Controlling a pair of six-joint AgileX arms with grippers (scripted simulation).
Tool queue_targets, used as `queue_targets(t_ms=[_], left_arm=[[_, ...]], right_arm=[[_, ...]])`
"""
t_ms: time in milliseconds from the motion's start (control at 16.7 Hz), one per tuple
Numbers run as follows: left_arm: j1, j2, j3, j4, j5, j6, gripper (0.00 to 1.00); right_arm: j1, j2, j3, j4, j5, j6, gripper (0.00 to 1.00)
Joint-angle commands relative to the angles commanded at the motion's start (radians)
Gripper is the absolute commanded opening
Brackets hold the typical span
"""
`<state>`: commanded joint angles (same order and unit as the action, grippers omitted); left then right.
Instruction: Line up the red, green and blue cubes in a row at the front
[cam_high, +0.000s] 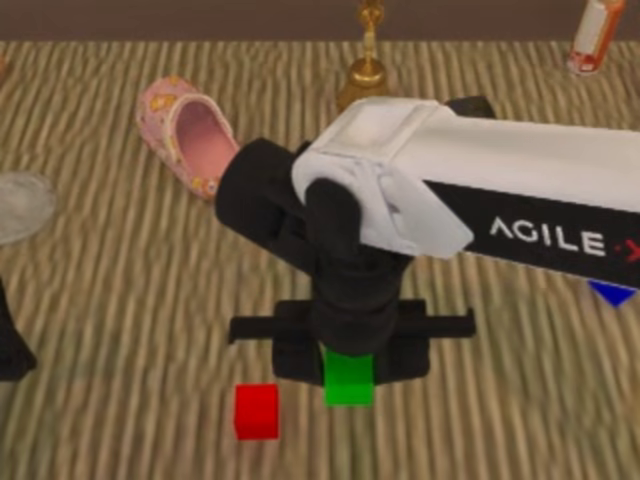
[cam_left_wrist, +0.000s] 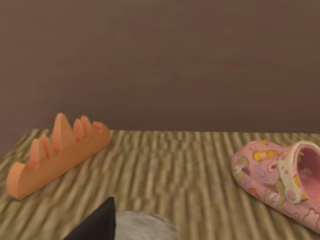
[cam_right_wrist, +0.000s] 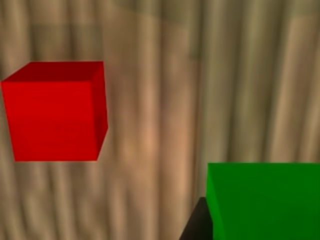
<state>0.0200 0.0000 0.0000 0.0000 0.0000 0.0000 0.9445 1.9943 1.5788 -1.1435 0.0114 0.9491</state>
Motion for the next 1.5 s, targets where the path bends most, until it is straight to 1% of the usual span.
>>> queue_targets(t_ms=[300, 660, 960, 1500], left_arm=[[0.000, 0.000, 0.000, 0.000, 0.000, 0.000, 1.00], [0.000, 0.000, 0.000, 0.000, 0.000, 0.000, 1.00], [0.000, 0.000, 0.000, 0.000, 0.000, 0.000, 1.00], [0.000, 0.000, 0.000, 0.000, 0.000, 0.000, 1.00]], right_arm=[[-0.003, 0.009, -0.011, 0.015, -0.001, -0.001, 0.00], [0.001, 0.071, -0.148, 0.225, 0.000, 0.003, 0.00], [0.002, 0.082, -0.168, 0.250, 0.001, 0.004, 0.00], [0.002, 0.082, -0.168, 0.250, 0.001, 0.004, 0.68]])
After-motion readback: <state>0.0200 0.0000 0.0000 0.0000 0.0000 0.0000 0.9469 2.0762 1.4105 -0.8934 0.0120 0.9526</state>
